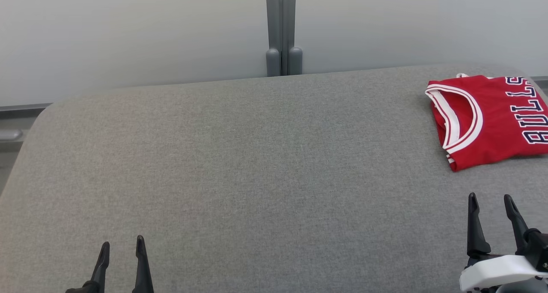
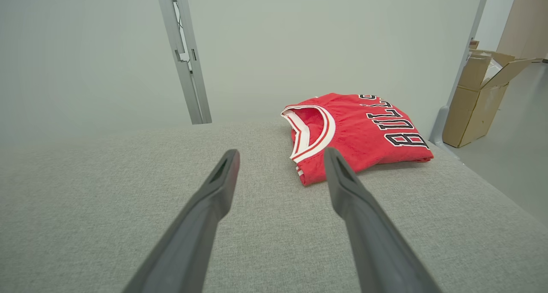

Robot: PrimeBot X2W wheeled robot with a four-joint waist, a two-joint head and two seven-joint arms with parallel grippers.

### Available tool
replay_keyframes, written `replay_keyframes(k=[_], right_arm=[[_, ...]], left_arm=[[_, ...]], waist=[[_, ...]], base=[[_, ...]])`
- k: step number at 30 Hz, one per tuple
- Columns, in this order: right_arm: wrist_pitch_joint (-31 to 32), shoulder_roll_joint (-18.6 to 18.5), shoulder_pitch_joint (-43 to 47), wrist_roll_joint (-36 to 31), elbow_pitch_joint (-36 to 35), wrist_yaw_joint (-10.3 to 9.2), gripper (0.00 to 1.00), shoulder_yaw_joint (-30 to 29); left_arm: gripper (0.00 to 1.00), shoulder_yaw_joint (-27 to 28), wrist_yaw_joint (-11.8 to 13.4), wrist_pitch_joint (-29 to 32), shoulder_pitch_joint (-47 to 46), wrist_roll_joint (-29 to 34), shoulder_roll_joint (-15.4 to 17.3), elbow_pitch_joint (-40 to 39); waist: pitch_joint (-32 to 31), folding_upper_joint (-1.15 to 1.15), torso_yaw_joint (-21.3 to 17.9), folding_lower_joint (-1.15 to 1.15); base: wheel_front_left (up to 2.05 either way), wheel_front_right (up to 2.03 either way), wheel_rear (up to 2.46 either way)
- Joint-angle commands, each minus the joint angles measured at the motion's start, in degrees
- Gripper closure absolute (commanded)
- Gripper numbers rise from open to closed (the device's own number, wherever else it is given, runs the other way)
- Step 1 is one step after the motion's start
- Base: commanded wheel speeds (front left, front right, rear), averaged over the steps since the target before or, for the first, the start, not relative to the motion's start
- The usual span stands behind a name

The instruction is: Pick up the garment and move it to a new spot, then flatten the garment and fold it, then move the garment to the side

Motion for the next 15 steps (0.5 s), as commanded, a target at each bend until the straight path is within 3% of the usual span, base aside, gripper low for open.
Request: replay_keyframes(k=[1, 15], right_arm=[[-0.23, 0.23, 0.46, -0.37, 0.4, -0.09, 0.0, 0.24], [-0.24, 0.63, -0.93, -0.67, 1.81, -0.09, 0.0, 2.51]], left_arm=[[0.0, 0.0, -0.31, -0.15, -0.31, 0.41, 0.17, 0.0], [0.0, -1.69, -1.7, -0.15, -1.75, 0.74, 0.17, 0.26]], waist=[[0.02, 0.0, 0.27, 0.0], [-0.13, 0.0, 2.48, 0.0]], base=[[0.0, 0.0, 0.0], [0.0, 0.0, 0.0]])
